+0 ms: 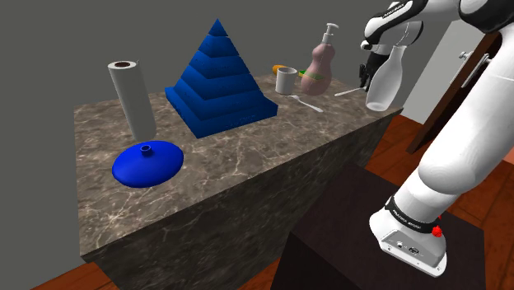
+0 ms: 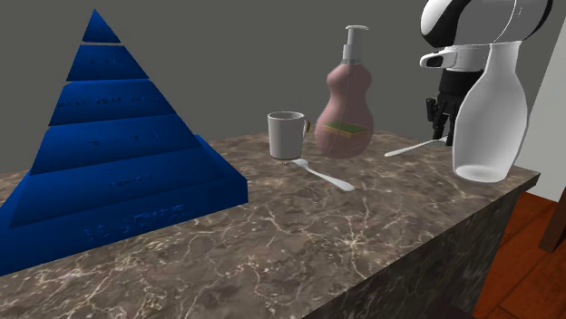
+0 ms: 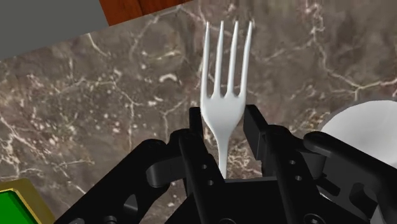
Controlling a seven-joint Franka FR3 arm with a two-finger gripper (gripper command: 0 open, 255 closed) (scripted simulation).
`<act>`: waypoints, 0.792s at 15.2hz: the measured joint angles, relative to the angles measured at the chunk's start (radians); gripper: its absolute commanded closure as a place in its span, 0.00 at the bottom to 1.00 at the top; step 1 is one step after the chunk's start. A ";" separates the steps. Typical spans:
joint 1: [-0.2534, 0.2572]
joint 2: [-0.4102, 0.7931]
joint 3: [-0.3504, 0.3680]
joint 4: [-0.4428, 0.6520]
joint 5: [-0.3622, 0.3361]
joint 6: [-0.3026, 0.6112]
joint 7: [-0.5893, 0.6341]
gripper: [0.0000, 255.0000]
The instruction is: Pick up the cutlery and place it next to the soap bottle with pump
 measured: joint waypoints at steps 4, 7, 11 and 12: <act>0.000 0.028 0.001 0.028 0.022 -0.022 -0.009 0.00; 0.009 -0.010 0.002 -0.005 -0.011 0.002 0.015 0.00; 0.016 -0.047 0.005 0.031 -0.042 -0.123 0.035 0.00; 0.016 -0.048 0.006 0.035 -0.043 -0.132 0.036 0.00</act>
